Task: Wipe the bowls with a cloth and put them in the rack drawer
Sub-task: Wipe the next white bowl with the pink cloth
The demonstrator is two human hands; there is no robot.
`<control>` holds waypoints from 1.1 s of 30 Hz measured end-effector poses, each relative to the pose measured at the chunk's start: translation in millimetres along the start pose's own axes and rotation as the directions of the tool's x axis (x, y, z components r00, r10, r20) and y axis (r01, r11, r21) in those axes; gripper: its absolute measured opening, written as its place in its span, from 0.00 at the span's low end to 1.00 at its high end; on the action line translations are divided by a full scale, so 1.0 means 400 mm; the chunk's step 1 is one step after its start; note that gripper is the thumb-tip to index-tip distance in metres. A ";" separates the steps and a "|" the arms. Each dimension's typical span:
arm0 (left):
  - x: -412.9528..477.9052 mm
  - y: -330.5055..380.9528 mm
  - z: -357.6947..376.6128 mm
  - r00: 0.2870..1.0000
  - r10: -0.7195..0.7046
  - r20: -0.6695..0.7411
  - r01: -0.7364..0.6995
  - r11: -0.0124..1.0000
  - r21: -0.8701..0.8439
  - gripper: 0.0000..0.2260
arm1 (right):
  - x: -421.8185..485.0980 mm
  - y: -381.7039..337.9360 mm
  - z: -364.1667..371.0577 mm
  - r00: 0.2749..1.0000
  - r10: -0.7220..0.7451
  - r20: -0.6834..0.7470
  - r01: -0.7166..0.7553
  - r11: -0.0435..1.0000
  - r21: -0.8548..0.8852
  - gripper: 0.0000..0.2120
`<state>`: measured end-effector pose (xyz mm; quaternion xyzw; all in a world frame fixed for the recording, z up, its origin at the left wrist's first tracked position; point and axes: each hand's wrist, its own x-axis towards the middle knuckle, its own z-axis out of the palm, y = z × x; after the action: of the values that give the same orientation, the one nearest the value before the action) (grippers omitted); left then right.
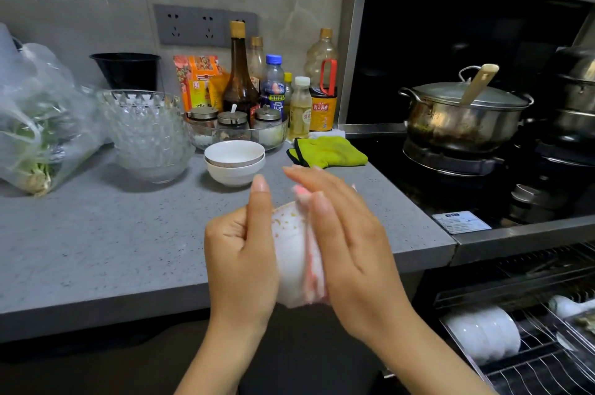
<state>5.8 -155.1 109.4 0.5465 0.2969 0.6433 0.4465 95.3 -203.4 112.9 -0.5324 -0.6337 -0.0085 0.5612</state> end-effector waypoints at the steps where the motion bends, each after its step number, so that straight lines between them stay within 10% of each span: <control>1: 0.003 -0.001 -0.004 0.998 -0.054 -0.010 0.053 0.997 -0.059 0.31 | 0.002 -0.001 -0.007 0.996 0.087 0.016 -0.089 0.988 0.125 0.20; 8: 0.005 0.007 -0.013 0.956 -0.292 0.038 0.288 0.897 -0.336 0.22 | 0.006 -0.009 -0.035 0.911 0.406 0.066 -0.364 0.720 0.591 0.19; 14: 0.011 0.014 -0.017 0.927 -0.334 0.169 0.361 0.916 -0.174 0.22 | 0.007 0.006 -0.042 0.864 0.502 -0.044 -0.365 0.684 0.632 0.27; 22: 0.041 -0.002 -0.032 0.770 -0.535 0.349 0.417 0.835 0.359 0.38 | -0.011 0.058 -0.021 0.980 0.080 -0.184 -0.007 0.930 0.367 0.32; 25: 0.036 0.001 -0.046 0.626 -0.612 0.484 0.498 0.791 0.355 0.40 | -0.023 0.085 -0.016 0.978 -0.094 -0.188 0.132 0.970 0.205 0.32; 33: 0.018 -0.035 -0.074 0.568 -0.575 0.589 0.672 0.737 0.071 0.27 | -0.034 0.108 -0.037 0.955 -0.293 -0.043 0.292 0.956 -0.027 0.31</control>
<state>-19.3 -139.4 93.6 0.5349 0.2683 0.2683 0.7550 132.5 -202.7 83.2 -0.4382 -0.6921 -0.1101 0.5629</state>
